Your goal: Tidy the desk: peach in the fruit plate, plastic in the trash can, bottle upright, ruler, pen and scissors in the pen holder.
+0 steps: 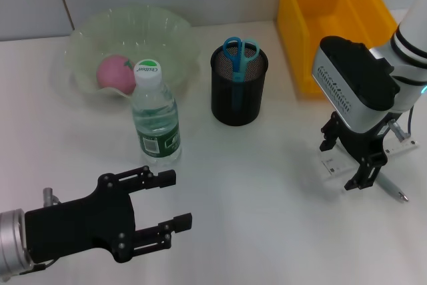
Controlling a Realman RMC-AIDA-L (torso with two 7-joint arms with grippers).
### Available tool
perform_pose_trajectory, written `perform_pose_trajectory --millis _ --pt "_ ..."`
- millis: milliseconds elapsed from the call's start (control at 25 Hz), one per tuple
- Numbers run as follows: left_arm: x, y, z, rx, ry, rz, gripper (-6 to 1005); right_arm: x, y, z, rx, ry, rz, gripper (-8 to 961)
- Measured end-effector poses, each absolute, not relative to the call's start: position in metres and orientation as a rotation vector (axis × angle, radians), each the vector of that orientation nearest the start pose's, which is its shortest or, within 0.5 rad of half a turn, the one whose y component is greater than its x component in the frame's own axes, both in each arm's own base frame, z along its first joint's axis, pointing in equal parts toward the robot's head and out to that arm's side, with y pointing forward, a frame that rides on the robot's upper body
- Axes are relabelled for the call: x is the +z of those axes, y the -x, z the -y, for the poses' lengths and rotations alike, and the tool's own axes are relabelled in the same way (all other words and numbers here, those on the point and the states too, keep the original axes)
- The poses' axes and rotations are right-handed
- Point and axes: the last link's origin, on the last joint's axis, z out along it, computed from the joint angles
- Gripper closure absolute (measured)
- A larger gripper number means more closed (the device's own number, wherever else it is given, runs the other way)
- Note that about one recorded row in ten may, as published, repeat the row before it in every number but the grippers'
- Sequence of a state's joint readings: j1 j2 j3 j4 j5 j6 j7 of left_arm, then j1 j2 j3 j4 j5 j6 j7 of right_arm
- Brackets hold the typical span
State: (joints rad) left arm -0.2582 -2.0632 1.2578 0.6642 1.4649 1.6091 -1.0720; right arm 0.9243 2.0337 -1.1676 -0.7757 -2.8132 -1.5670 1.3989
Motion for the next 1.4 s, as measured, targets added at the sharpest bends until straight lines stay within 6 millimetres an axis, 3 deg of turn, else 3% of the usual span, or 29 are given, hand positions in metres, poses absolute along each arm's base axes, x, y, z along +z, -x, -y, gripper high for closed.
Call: perform_pose_trajectory --millis 1080,1320,1400 --pt "-0.0355 0.2539 -0.2549 -0.99 2.813 0.3 304 -0.0138 -0.2231 -0.3878 -1.027 3.065 0.368 122" --pt "-0.0356 0.2523 -0.2557 -0.995 2.818 0.292 304 -0.0146 -0.2231 -0.3875 -1.029 3.064 0.364 183" --pt "-0.0357 0.252 -0.2558 -0.995 2.819 0.29 304 -0.0151 -0.2226 -0.3883 -1.03 3.055 0.364 268"
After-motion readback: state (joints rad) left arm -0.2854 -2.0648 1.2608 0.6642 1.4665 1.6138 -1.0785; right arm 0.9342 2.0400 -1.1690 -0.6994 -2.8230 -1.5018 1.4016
